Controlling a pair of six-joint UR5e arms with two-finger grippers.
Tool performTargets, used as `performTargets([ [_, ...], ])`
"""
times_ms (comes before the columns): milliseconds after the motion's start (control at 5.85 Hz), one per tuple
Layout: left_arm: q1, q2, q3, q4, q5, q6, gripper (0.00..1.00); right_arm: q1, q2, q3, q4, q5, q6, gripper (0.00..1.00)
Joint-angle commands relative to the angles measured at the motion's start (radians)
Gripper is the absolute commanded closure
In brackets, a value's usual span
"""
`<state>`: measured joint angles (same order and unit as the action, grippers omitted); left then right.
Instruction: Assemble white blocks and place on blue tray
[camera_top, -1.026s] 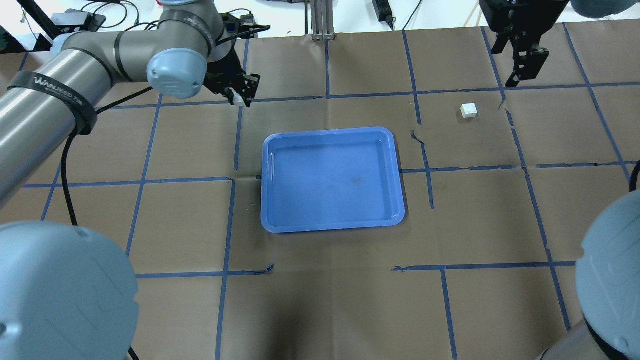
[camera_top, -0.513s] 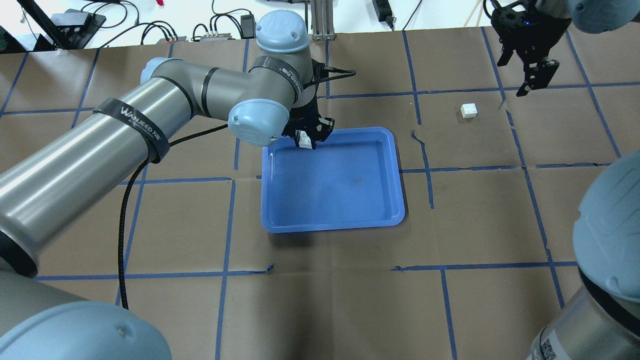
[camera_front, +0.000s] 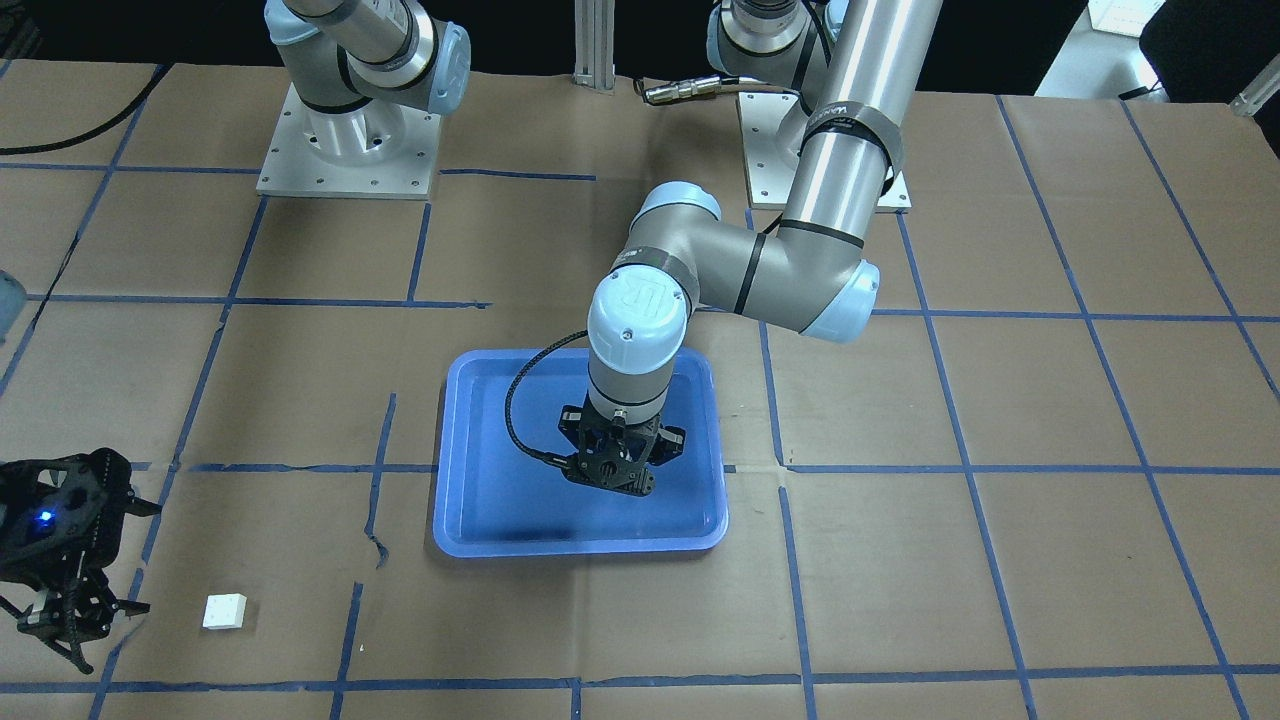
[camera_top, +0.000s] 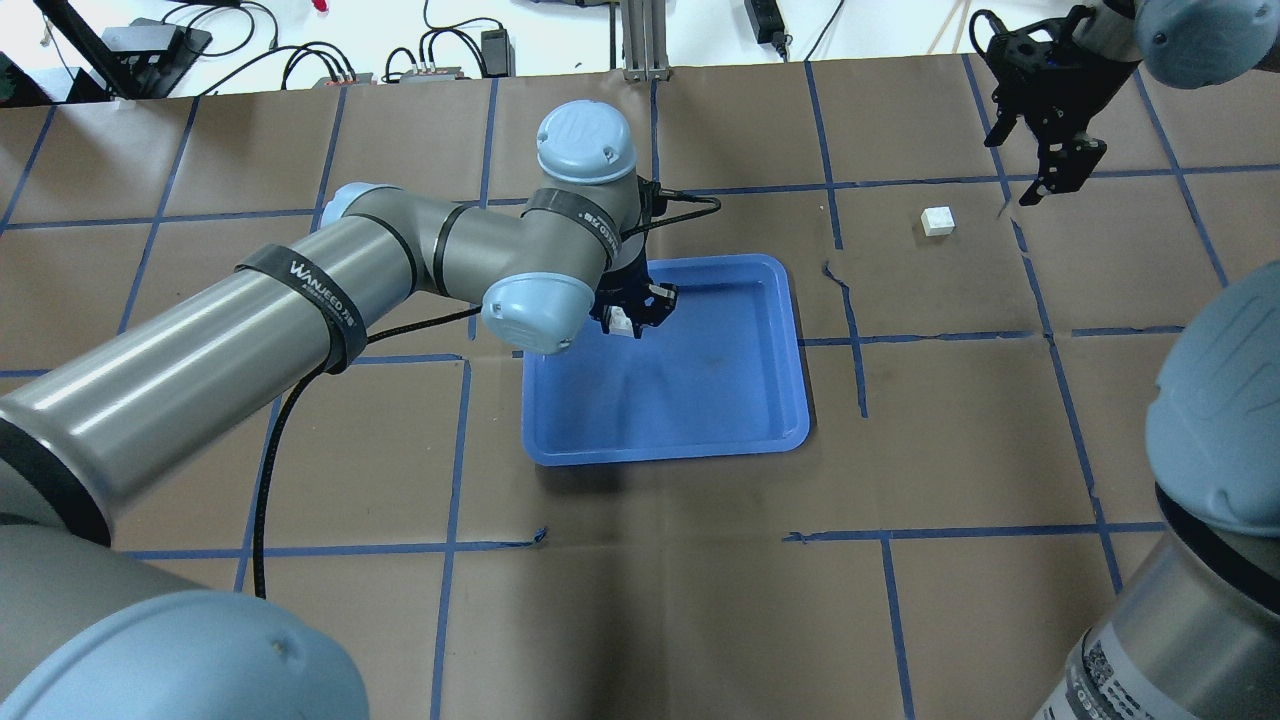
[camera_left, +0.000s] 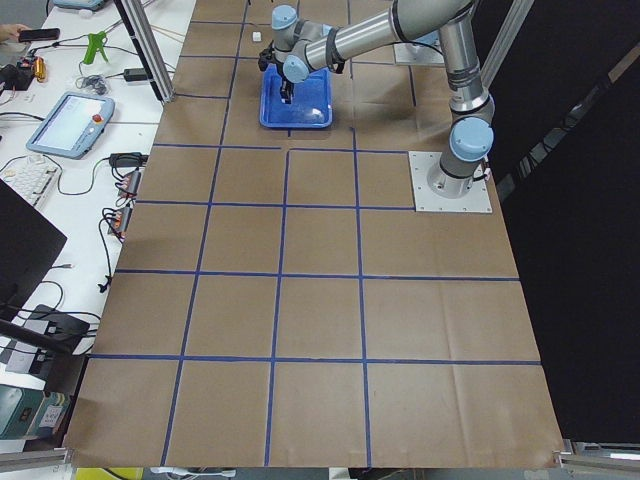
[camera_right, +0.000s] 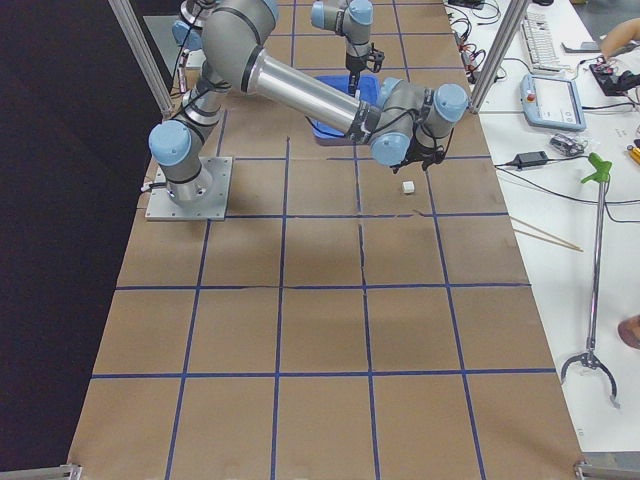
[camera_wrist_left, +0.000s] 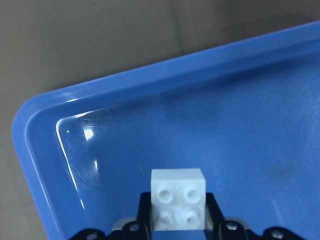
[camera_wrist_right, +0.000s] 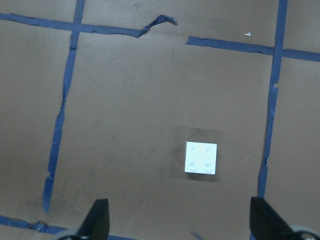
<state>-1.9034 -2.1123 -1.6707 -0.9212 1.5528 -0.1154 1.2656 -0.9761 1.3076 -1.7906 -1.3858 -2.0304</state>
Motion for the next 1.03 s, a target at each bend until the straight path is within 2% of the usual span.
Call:
performTargets([
  [0,-0.002,0.012,-0.015,0.006,0.000,0.025,0.91,-0.015,0.043,0.024,-0.062,0.080,0.008,0.00],
  [171,-0.002,0.012,-0.018,0.002,0.001,0.063,0.91,-0.023,0.074,0.024,-0.065,0.089,0.010,0.00],
  [513,-0.008,0.020,-0.027,0.001,0.013,0.573,0.87,-0.023,0.109,0.024,-0.110,0.108,0.025,0.00],
  [684,-0.040,0.035,-0.033,0.001,0.068,0.826,0.85,-0.023,0.117,0.038,-0.112,0.108,0.027,0.00],
  [855,-0.061,0.038,-0.035,0.008,0.075,0.936,0.85,-0.023,0.119,0.051,-0.115,0.108,0.025,0.00],
])
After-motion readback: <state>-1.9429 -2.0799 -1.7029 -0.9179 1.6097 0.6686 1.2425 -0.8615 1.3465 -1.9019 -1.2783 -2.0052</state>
